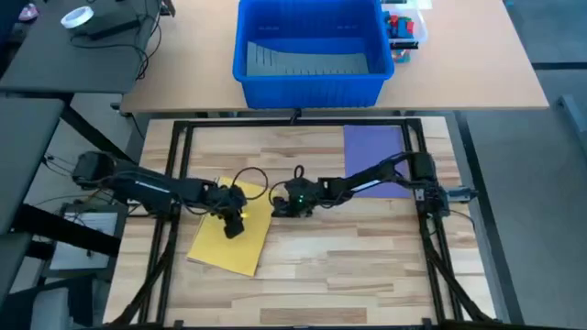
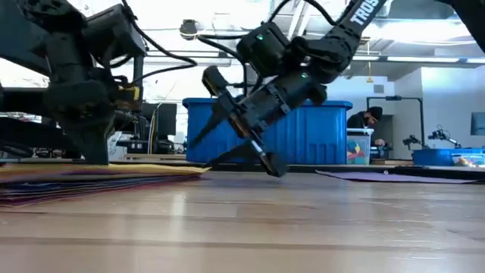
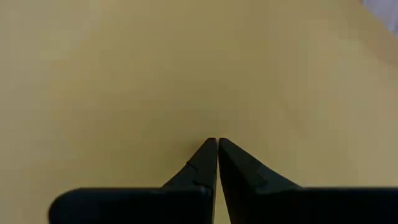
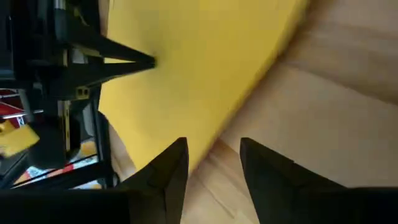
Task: Organize paper
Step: Put the yellow paper on the table
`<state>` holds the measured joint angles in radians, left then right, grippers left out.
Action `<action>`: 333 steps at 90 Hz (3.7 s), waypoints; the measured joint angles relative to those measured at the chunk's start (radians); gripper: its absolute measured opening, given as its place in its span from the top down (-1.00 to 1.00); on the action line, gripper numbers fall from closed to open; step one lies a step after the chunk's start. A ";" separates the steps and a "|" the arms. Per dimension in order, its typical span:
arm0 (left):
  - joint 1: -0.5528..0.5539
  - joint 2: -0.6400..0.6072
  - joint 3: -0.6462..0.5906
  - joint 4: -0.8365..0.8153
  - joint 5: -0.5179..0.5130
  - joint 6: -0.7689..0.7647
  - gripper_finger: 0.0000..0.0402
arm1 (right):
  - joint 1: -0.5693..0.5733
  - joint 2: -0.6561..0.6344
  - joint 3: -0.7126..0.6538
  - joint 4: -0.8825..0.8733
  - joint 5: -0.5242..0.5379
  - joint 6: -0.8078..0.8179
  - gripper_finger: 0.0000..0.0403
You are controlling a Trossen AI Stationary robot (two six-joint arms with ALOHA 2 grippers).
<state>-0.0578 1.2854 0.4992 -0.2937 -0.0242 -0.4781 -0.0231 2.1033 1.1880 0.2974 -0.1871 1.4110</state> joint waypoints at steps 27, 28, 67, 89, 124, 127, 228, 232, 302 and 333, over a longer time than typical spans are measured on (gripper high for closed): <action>0.000 0.024 0.001 0.044 0.013 0.002 1.00 | 0.005 0.058 0.059 0.001 0.006 0.038 0.31; 0.000 0.024 0.001 0.044 0.013 0.002 1.00 | 0.005 0.058 0.059 0.001 0.006 0.038 0.31; 0.000 -0.030 0.001 0.032 0.022 -0.005 1.00 | 0.004 0.058 0.058 -0.012 -0.025 -0.035 0.99; 0.000 -0.158 0.066 -0.202 0.028 0.011 1.00 | -0.014 -0.134 0.054 -0.378 -0.099 -0.281 1.00; 0.000 -0.202 0.068 -0.323 -0.048 0.055 1.00 | 0.097 -0.498 -0.076 -1.165 -0.120 -0.414 1.00; 0.000 -0.193 0.068 -0.314 -0.048 0.051 1.00 | 0.124 -0.517 -0.113 -1.166 -0.112 -0.358 1.00; 0.000 -0.173 0.068 -0.301 -0.046 -0.008 1.00 | 0.449 -0.773 -0.567 -1.368 -0.036 0.262 1.00; 0.000 -0.173 0.068 -0.302 -0.046 -0.009 1.00 | 0.449 -0.773 -0.567 -1.374 -0.045 0.269 1.00; 0.000 -0.173 0.068 -0.300 -0.030 -0.020 1.00 | 0.470 -0.757 -0.376 -1.108 0.211 0.280 0.45; 0.000 -0.173 0.068 -0.307 -0.006 -0.032 1.00 | 0.472 -0.546 -0.394 -1.013 0.211 0.310 0.95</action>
<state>-0.0578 1.1126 0.5667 -0.6011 -0.0303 -0.5102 0.4492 1.5569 0.7937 -0.7156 0.0238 1.7207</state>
